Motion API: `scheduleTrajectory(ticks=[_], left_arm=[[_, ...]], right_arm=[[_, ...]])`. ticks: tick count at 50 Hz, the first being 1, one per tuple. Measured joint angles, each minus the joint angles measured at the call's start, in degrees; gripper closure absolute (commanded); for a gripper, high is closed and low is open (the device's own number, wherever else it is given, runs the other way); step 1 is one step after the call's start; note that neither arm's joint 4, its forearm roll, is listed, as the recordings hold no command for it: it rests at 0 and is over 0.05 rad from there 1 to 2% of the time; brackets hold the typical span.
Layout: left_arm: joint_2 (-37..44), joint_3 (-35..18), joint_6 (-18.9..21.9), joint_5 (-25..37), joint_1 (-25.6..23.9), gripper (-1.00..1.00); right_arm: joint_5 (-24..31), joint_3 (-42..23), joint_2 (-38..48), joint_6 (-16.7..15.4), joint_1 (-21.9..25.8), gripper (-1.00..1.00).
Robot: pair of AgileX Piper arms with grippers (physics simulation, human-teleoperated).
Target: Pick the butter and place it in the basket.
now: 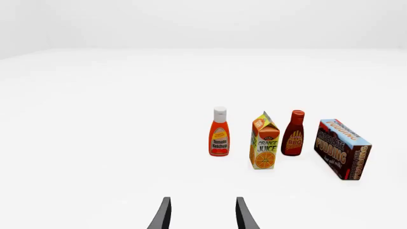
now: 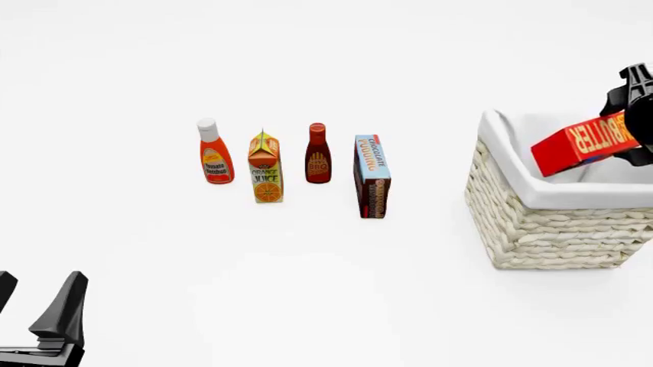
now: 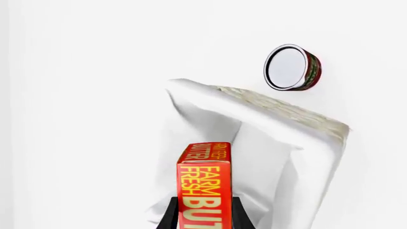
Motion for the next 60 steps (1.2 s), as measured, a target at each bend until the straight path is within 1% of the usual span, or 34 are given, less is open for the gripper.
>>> scheduleTrajectory(ticks=[37,38,47,60], left_arm=[[0.0,0.0,0.0,0.0,0.0,-1.0],[0.0,0.0,0.0,0.0,0.0,-1.0],[0.0,0.0,0.0,0.0,0.0,-1.0],[0.0,0.0,0.0,0.0,0.0,-1.0]], right_arm=[[-1.07,-0.78,1.6,0.27,0.26,1.0],[-1.22,-0.7,1.58,0.39,0.3,-1.0],[-2.83,-0.67,0.68,2.42,1.3,-1.0],[-3.99,-1.02,-0.4,3.56,2.34,-1.0]])
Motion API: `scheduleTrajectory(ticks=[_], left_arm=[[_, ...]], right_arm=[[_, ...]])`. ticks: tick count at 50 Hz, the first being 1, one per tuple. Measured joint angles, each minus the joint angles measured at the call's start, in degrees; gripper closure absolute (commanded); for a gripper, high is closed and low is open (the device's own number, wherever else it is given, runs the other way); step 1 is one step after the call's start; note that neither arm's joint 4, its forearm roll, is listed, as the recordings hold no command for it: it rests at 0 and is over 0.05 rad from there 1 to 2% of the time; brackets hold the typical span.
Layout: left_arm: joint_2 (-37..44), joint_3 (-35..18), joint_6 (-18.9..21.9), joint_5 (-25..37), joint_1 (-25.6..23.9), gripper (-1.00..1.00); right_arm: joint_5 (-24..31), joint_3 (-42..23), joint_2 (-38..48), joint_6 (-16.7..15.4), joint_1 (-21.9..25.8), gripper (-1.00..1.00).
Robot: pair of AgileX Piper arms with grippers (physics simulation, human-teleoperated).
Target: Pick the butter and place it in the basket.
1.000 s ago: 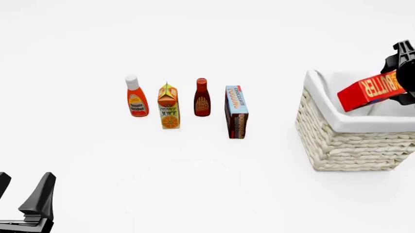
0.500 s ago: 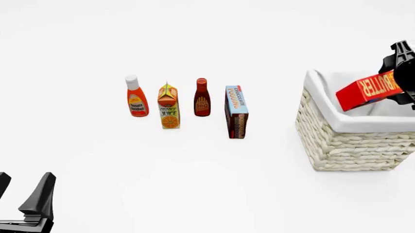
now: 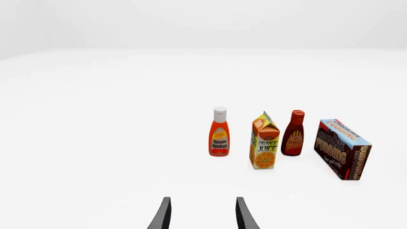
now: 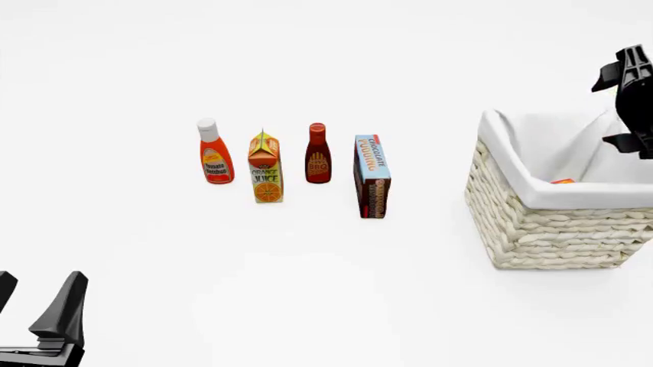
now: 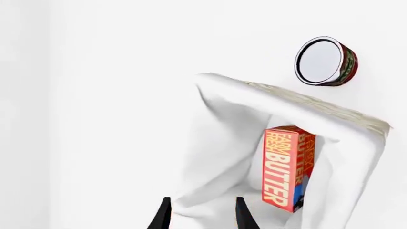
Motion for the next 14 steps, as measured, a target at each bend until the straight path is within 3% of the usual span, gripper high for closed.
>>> scheduleTrajectory(ticks=[14], left_arm=[[0.0,0.0,0.0,0.0,0.0,-1.0]], right_arm=[[-0.2,-0.12,-0.96,0.18,0.62,-1.0]])
